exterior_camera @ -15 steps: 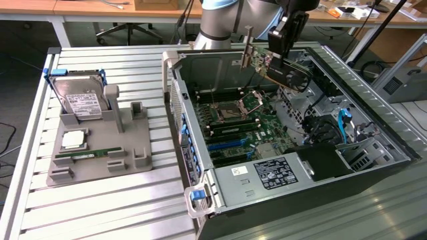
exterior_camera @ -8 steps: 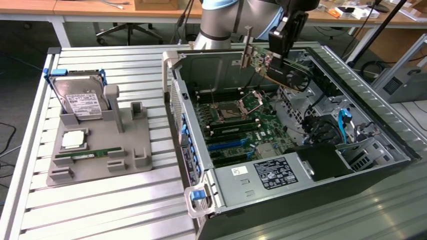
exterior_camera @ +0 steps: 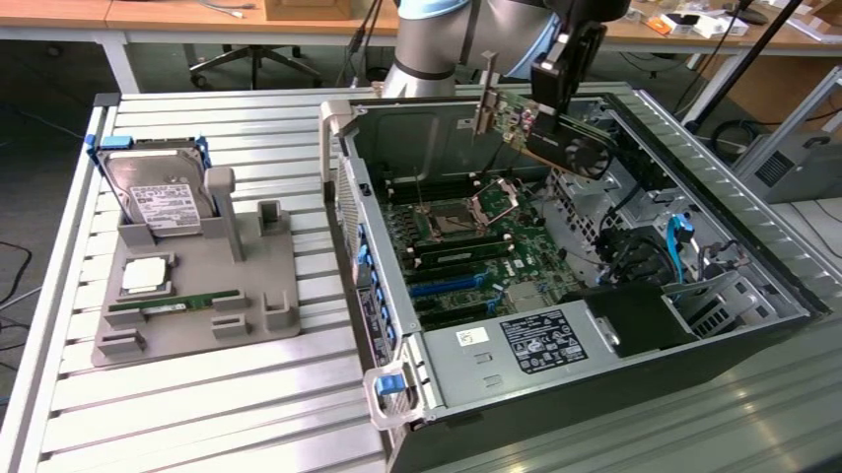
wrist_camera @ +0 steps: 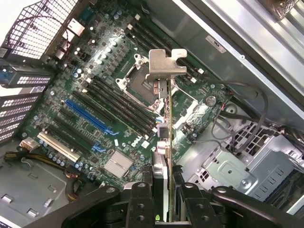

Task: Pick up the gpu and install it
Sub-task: 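Insert the gpu into the slot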

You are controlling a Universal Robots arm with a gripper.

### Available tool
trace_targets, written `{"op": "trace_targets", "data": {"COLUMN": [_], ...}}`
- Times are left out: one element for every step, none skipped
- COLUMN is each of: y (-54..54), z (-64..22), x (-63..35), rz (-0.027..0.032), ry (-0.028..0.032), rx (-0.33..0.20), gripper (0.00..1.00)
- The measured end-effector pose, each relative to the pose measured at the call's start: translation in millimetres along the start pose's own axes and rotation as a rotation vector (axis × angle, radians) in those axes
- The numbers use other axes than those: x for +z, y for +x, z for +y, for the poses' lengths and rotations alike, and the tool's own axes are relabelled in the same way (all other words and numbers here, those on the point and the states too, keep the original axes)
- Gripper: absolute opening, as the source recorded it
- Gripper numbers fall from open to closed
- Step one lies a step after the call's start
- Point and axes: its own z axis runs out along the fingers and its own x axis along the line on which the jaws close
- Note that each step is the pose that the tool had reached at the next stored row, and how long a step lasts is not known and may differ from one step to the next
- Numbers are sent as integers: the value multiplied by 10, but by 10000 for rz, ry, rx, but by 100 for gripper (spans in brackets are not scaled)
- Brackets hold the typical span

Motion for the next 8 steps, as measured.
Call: {"op": "trace_targets", "data": {"y": [0, 0, 0, 0, 0, 0, 0, 0], "z": [0, 0, 0, 0, 0, 0, 0, 0], "x": [0, 0, 0, 0, 0, 0, 0, 0], "rz": [-4, -10, -15, -23, -26, -32, -38, -42], "ry": [-1, -3, -5, -7, -8, -10, -12, -13], "rx": [-30, -84, -129, -195, -223, -277, -322, -362], "gripper": [27, 27, 27, 27, 27, 27, 27, 27]}}
